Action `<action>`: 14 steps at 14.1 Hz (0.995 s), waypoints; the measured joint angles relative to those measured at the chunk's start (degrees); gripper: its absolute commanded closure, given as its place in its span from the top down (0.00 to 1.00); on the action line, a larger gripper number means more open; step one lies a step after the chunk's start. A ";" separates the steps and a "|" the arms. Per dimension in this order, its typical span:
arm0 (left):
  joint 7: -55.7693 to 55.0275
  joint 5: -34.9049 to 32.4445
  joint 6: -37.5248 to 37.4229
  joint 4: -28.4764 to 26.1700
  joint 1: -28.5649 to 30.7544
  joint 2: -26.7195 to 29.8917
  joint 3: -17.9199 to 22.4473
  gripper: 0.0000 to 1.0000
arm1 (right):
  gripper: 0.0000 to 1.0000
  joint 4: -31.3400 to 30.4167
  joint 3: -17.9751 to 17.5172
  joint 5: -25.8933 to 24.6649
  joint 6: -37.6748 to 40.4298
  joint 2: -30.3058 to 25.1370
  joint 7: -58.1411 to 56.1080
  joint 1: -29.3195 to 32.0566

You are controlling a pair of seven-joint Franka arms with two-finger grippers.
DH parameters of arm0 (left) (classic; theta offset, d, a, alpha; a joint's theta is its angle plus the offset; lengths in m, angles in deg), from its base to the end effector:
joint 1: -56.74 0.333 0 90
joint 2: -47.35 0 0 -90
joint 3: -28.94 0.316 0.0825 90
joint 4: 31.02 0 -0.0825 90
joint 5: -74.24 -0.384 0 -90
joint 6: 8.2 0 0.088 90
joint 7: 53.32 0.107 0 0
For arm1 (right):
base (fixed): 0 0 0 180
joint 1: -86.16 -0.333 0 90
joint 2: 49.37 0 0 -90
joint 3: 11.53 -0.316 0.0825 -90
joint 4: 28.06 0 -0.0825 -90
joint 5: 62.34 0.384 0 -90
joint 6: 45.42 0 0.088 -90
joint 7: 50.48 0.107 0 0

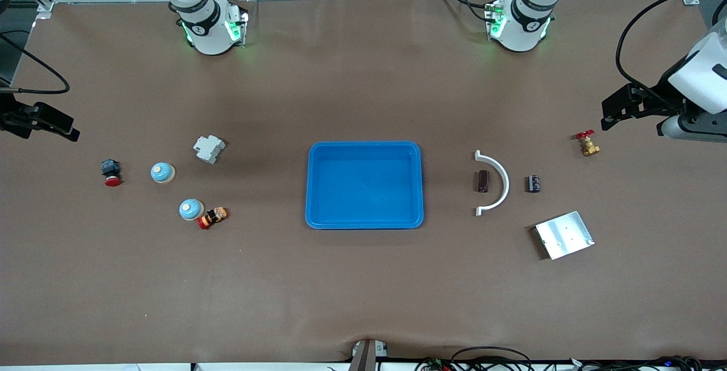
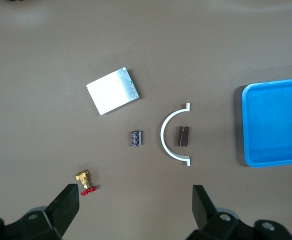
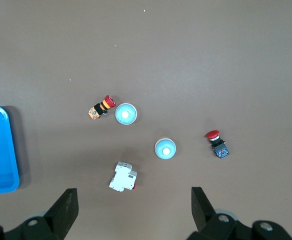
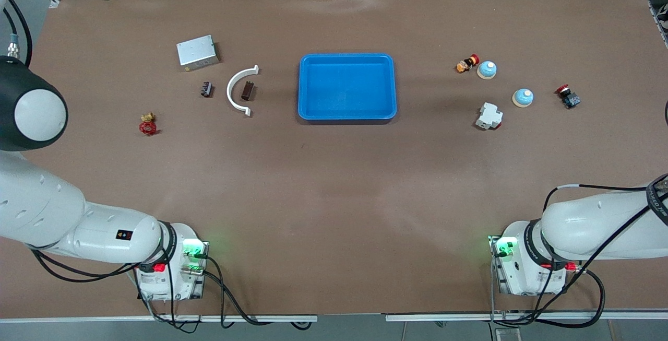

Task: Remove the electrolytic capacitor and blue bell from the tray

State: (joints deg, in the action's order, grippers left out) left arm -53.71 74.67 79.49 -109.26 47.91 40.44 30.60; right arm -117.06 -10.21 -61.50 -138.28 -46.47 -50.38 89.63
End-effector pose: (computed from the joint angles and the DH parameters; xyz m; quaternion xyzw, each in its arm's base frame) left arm 0.5834 -0.0755 0.6485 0.9980 -0.0595 0.0220 0.0035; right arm 0.5728 -0.0462 0.6087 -0.9990 0.0429 -0.0087 0.0064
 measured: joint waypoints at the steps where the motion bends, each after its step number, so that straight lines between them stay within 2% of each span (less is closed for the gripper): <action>1: -0.01 0.00 0.23 -0.04 0.07 0.00 0.01 1.00 | 1.00 0.00 0.00 0.00 0.00 0.00 0.00 0.00; 14: -0.04 0.00 2.35 -0.63 0.35 -0.11 0.17 1.00 | 1.00 0.00 0.07 0.00 0.00 0.00 0.00 0.04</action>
State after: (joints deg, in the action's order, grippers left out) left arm -53.75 74.67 81.84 -109.89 48.26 40.33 30.77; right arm -117.06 -10.14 -61.50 -138.28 -46.47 -50.38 89.68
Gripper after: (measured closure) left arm 0.000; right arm 0.000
